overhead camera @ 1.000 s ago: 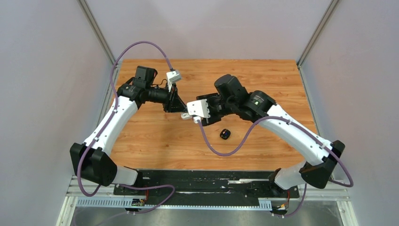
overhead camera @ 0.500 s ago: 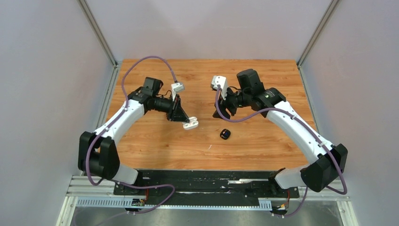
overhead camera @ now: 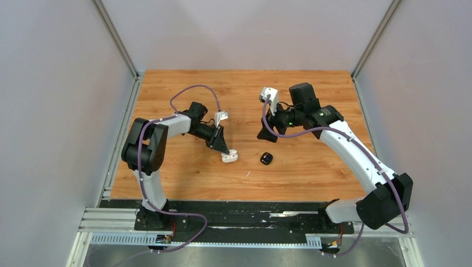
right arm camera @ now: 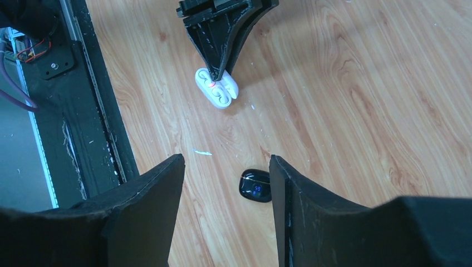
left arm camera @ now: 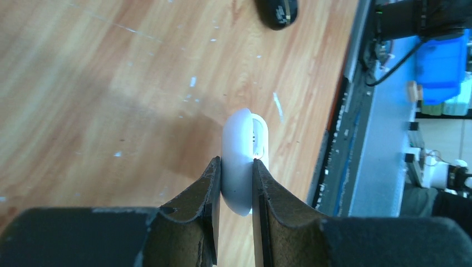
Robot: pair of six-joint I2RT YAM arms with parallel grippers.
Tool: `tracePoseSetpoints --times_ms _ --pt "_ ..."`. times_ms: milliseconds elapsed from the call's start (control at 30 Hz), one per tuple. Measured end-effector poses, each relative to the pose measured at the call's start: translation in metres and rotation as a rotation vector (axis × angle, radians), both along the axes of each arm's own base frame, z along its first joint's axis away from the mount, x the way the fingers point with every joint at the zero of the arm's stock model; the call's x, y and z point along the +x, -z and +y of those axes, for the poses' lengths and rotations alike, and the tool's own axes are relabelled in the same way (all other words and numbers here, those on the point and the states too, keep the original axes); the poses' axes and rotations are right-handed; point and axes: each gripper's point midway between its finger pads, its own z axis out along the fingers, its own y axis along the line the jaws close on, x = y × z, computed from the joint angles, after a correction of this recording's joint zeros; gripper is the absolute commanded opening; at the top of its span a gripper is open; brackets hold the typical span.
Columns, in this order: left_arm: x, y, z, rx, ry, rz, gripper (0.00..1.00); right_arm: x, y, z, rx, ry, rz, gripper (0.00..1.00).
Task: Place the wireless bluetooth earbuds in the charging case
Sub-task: Place the charging case at the center of the board.
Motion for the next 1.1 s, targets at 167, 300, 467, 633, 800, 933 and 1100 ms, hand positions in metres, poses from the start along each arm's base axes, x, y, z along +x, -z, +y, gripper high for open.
tracePoseSetpoints --times_ms 167,300,467,633,800,933,1100 --pt "0.017 0.012 0.000 0.056 -0.014 -0.050 0.14 -0.001 0.004 -0.006 0.002 0.014 0.011 0.57" --pt "0.028 0.015 -0.001 0.073 -0.023 -0.082 0.21 -0.001 0.008 -0.009 0.004 0.022 0.018 0.57" --pt "0.032 0.020 -0.003 0.074 -0.025 -0.072 0.29 0.001 0.012 -0.013 0.000 0.037 0.030 0.57" --pt "0.033 0.022 -0.005 0.063 -0.017 -0.065 0.47 0.002 0.014 -0.015 -0.001 0.044 0.032 0.57" --pt "0.029 0.020 -0.009 0.020 0.001 -0.046 0.53 0.005 0.015 -0.018 0.000 0.055 0.033 0.57" --pt "0.028 0.015 -0.013 -0.024 0.015 -0.052 0.54 0.007 0.017 -0.019 0.003 0.066 0.037 0.57" --pt "0.026 0.016 -0.015 -0.036 0.025 -0.066 0.54 0.006 0.021 -0.021 0.002 0.074 0.051 0.57"
